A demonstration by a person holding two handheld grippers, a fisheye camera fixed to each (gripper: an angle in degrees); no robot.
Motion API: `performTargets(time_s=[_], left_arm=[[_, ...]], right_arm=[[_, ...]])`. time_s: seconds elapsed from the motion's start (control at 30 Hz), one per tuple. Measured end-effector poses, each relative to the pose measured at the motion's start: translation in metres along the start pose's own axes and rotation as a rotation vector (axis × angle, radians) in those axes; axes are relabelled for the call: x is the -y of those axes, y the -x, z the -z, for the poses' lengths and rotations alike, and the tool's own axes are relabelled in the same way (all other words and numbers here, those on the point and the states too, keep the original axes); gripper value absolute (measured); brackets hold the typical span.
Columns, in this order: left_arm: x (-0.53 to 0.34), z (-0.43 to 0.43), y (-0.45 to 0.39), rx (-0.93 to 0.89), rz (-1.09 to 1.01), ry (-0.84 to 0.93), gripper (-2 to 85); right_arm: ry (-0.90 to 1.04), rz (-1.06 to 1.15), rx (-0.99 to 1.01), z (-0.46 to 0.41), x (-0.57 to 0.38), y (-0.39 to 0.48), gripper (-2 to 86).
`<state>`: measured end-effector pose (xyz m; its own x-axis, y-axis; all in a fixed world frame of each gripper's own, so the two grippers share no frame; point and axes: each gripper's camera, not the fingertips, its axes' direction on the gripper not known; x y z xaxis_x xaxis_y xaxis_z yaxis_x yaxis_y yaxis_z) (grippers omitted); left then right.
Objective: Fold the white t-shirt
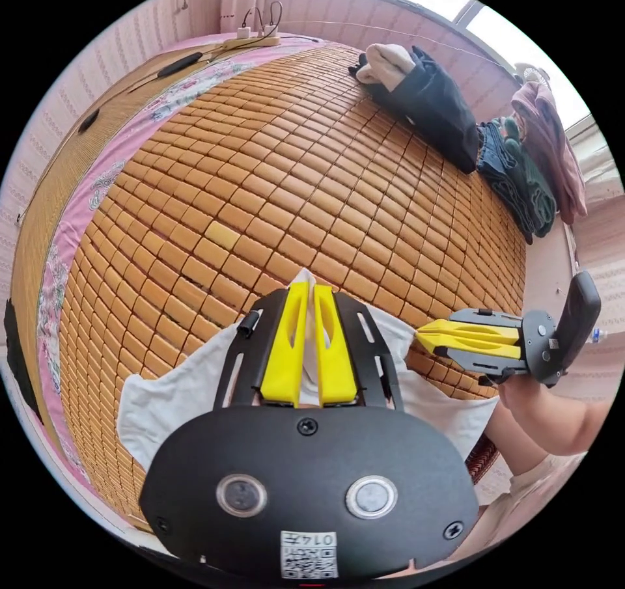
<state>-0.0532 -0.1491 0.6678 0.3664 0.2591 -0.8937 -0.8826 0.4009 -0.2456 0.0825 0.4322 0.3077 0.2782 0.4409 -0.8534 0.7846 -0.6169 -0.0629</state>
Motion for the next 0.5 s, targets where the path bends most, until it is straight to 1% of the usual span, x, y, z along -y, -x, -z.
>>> performTargets(time_s=[0.03, 0.13, 0.17, 0.23, 0.3, 0.33, 0.37, 0.5], left_arm=[[0.001, 0.004, -0.004, -0.013, -0.025, -0.064, -0.4], [0.006, 0.003, -0.014, -0.056, -0.073, -0.165, -0.2], [0.006, 0.001, -0.014, -0.064, -0.072, -0.17, -0.1], [0.009, -0.019, -0.014, -0.072, -0.032, -0.096, 1.9], [0.005, -0.017, -0.008, -0.106, 0.013, -0.136, 4.7], [0.005, -0.013, -0.004, -0.107, 0.033, -0.128, 6.7], [0.004, -0.009, -0.002, -0.107, 0.036, -0.132, 6.9], [-0.028, 0.049, 0.017, -0.107, 0.065, -0.283, 7.2]], right_arm=[[-0.014, 0.0, -0.009, 0.004, -0.005, -0.001, 0.3], [-0.028, -0.004, -0.031, 0.009, -0.013, -0.002, 0.3], [-0.025, -0.006, -0.037, 0.009, -0.014, -0.002, 0.3], [0.03, -0.032, -0.054, 0.003, -0.019, -0.004, 0.2], [0.012, -0.056, -0.047, 0.006, -0.024, -0.005, 0.2], [0.019, -0.065, -0.047, 0.007, -0.025, -0.004, 0.1], [0.022, -0.065, -0.047, 0.008, -0.026, -0.003, 0.1], [0.023, -0.044, -0.098, 0.014, -0.031, 0.008, -0.1]])
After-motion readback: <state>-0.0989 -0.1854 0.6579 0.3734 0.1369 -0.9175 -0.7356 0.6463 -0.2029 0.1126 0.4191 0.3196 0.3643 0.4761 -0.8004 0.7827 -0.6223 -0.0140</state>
